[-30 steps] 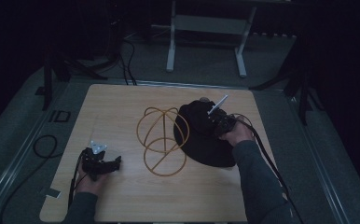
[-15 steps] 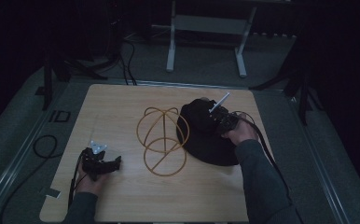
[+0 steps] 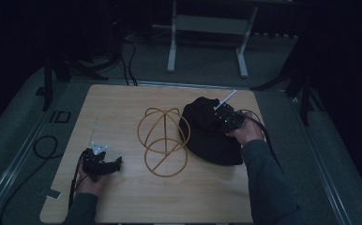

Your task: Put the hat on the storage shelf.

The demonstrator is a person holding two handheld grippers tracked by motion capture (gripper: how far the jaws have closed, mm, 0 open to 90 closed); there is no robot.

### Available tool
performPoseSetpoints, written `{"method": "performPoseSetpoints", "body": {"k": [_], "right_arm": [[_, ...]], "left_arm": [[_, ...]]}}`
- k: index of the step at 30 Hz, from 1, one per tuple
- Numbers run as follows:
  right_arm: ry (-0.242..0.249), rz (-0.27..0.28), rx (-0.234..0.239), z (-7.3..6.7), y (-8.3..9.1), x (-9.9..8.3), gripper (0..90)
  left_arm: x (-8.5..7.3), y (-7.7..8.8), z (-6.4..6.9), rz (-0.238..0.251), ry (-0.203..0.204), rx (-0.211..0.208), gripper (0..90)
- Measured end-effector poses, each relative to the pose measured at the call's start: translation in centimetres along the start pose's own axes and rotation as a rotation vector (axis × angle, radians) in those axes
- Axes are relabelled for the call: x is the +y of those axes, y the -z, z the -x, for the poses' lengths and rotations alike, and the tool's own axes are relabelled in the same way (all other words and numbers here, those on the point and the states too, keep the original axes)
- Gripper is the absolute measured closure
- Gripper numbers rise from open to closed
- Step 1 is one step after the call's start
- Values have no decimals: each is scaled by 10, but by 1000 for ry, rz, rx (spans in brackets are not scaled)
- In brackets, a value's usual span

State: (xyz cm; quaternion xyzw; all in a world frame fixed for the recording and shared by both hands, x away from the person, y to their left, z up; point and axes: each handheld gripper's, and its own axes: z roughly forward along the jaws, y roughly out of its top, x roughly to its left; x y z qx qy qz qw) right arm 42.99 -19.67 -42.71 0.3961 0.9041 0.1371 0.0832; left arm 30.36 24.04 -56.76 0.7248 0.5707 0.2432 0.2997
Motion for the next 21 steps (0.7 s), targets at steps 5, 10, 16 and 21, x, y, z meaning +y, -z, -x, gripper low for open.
{"method": "performPoseSetpoints", "body": {"k": [5, 10, 16, 21], "right_arm": [[20, 6, -3, -3, 7, -1, 881], [27, 20, -5, -3, 13, -1, 881], [40, 40, -2, -5, 21, -3, 881], [49, 39, 1, -7, 24, -6, 880]], "left_arm": [[0, 0, 0, -2, -2, 0, 134], [0, 0, 0, -2, -2, 0, 134], [0, 0, 0, -2, -2, 0, 134], [0, 0, 0, -2, -3, 0, 135]]}}
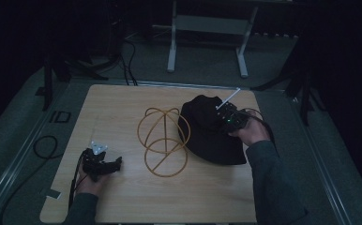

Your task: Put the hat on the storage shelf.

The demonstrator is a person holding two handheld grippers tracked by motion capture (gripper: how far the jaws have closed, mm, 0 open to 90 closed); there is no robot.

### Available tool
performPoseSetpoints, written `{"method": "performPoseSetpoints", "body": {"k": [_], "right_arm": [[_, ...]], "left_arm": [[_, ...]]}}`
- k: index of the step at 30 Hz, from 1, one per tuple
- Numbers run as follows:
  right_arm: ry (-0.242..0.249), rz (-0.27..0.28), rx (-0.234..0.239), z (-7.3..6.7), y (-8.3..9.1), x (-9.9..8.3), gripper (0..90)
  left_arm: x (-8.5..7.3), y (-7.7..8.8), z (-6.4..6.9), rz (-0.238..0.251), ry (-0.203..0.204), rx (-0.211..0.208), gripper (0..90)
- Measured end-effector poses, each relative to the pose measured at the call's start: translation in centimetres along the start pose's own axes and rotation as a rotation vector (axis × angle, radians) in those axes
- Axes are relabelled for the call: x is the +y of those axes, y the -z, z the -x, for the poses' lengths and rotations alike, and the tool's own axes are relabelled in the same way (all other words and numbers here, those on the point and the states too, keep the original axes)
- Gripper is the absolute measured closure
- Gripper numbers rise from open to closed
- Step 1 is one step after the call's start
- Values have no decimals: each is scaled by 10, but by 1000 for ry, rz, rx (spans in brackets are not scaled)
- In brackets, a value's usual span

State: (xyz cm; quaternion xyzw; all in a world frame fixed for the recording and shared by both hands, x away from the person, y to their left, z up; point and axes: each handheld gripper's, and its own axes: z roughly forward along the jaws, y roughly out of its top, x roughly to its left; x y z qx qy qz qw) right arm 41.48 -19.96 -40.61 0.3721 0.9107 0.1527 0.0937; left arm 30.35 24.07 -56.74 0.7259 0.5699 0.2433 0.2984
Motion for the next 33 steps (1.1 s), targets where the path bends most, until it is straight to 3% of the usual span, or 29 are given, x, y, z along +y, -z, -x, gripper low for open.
{"method": "performPoseSetpoints", "body": {"k": [33], "right_arm": [[80, 53, -3, -6, 59, -4, 879]], "left_arm": [[0, 0, 0, -1, 3, -1, 134]]}}
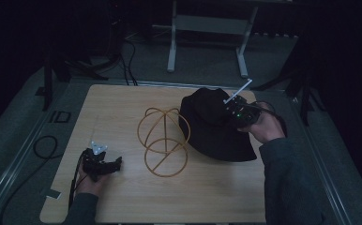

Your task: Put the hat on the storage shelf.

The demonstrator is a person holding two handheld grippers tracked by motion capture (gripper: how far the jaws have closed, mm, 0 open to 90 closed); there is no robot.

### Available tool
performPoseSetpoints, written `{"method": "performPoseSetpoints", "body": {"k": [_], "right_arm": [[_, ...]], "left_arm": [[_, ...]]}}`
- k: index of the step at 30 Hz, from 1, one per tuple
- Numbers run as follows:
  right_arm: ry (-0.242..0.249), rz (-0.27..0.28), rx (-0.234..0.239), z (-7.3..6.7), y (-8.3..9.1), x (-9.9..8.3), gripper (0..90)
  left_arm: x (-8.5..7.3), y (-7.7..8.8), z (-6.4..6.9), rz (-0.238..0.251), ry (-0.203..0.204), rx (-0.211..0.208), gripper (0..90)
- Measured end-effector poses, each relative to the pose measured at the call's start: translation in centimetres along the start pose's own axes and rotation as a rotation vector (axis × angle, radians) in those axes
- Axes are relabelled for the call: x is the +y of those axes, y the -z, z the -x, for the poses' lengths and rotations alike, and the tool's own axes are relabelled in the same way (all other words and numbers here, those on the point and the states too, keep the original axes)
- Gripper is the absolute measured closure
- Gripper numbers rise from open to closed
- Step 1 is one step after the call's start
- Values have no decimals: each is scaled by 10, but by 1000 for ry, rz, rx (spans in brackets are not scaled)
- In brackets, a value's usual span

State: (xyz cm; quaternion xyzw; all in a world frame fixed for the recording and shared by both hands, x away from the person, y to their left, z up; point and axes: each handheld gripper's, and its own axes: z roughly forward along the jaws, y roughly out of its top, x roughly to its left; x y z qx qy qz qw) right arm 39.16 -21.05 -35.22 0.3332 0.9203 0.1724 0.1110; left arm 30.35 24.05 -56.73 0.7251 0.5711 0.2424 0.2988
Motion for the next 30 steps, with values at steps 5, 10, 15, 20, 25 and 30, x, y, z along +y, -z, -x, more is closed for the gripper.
{"method": "performPoseSetpoints", "body": {"k": [5, 10, 15, 20, 25, 30], "right_arm": [[12, 7, -1, 1, 12, 0, 879], [14, 22, 2, 3, 20, -1, 879], [21, 21, -1, 3, 26, 0, 879], [35, 16, -2, 2, 29, 1, 878], [37, 22, -3, 2, 32, 3, 879], [37, 32, 3, 2, 35, 3, 878]], "left_arm": [[0, 0, 0, 0, 0, 0, 134], [0, 0, 0, 0, 0, 0, 134], [0, 0, 0, 1, 1, 0, 135], [0, 0, 0, 1, 1, 0, 135], [0, 0, 0, 1, 1, 0, 135], [0, 0, 0, 0, 1, 0, 134]]}}
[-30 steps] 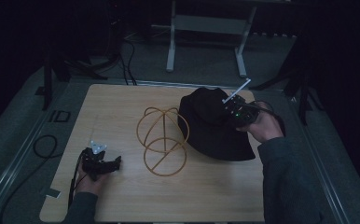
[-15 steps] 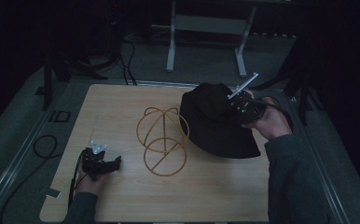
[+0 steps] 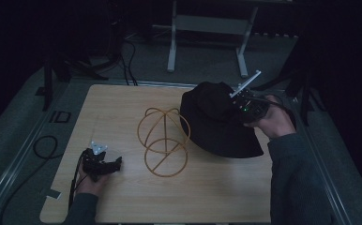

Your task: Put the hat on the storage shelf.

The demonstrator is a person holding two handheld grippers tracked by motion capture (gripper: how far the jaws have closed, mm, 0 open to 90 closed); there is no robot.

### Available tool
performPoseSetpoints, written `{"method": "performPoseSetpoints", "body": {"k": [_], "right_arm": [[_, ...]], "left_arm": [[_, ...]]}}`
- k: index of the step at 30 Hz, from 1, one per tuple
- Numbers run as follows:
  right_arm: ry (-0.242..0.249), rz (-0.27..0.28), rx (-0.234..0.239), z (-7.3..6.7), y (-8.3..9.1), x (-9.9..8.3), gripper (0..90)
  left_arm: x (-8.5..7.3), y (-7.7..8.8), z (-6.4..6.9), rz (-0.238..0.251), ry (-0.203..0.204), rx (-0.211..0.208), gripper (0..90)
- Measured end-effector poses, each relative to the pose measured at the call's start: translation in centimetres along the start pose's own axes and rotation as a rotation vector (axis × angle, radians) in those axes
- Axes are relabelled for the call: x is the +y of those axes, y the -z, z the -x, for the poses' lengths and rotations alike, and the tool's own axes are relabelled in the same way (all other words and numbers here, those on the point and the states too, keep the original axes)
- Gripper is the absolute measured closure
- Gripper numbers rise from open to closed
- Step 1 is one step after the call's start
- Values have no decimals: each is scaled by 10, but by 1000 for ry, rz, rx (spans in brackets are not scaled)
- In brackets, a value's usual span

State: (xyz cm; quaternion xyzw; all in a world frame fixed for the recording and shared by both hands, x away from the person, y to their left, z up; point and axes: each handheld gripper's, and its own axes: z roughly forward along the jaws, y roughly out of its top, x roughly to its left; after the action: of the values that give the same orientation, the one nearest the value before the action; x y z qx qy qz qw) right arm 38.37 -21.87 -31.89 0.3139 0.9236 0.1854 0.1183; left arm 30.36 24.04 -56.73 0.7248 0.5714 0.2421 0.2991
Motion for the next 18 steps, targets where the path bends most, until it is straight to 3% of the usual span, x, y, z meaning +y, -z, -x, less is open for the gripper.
{"method": "performPoseSetpoints", "body": {"k": [18], "right_arm": [[5, 39, -7, 4, 26, -3, 878]], "left_arm": [[0, 0, 0, 0, 0, -1, 135]]}}
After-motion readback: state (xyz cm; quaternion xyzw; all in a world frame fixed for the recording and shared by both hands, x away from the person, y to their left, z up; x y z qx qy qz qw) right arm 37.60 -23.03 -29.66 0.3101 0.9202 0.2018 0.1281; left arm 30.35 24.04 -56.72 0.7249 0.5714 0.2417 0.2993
